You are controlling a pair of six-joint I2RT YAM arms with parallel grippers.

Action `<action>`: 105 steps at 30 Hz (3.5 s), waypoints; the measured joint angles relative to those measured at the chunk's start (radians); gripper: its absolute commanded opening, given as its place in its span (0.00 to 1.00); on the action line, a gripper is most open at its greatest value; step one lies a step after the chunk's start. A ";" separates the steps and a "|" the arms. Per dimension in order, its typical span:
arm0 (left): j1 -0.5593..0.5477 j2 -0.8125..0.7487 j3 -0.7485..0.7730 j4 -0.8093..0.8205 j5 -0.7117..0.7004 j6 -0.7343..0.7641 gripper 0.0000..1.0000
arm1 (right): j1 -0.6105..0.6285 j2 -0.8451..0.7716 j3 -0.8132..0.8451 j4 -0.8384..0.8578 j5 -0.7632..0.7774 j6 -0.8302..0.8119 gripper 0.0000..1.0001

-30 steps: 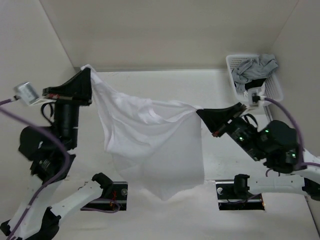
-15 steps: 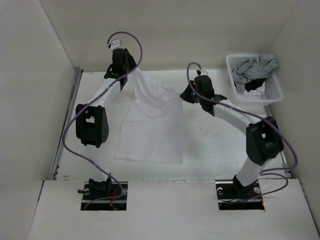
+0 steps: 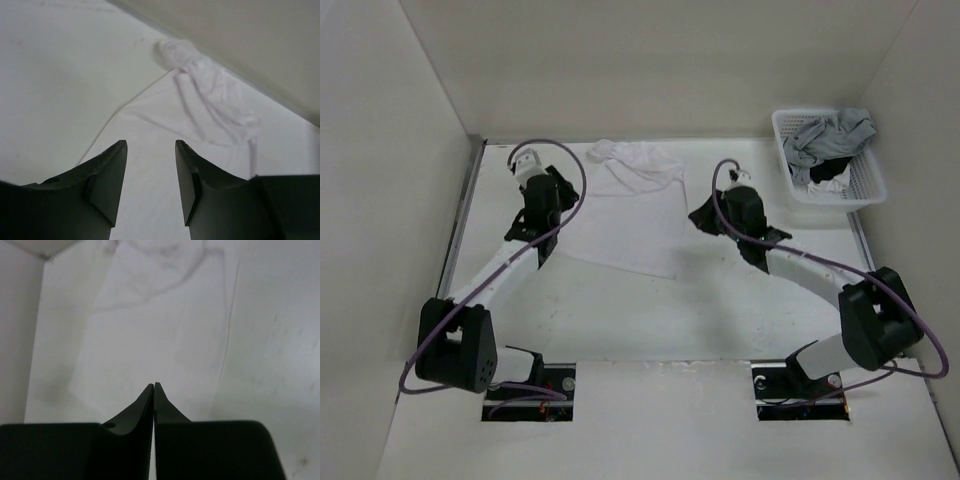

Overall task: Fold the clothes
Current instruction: Flatten the tank top out

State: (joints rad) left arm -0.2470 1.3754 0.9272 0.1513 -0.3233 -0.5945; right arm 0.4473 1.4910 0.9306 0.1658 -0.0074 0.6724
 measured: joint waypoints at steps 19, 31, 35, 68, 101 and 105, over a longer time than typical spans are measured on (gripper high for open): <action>0.180 0.124 -0.315 0.046 0.072 -0.075 0.31 | 0.230 -0.319 -0.429 0.127 0.084 0.077 0.29; 0.161 0.123 -0.370 0.084 0.091 -0.076 0.28 | 0.242 -0.241 -0.431 0.163 0.088 0.088 0.41; 0.161 0.123 -0.377 0.091 0.089 -0.082 0.14 | 0.245 -0.230 -0.431 0.165 0.093 0.091 0.45; 0.068 -0.159 -0.505 0.044 0.097 -0.137 0.04 | 0.271 0.054 -0.382 0.154 0.154 0.318 0.31; 0.004 -0.778 0.344 -0.315 0.148 -0.169 0.02 | 0.841 -0.808 0.460 -0.470 0.835 -0.286 0.01; 0.001 -0.774 0.319 -0.328 0.141 -0.172 0.02 | 0.817 -0.753 0.481 -0.447 0.852 -0.384 0.01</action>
State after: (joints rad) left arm -0.2462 0.6010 1.2461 -0.1772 -0.1825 -0.7670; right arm 1.2640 0.7383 1.4117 -0.2817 0.8444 0.2882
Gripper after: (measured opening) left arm 0.029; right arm 0.014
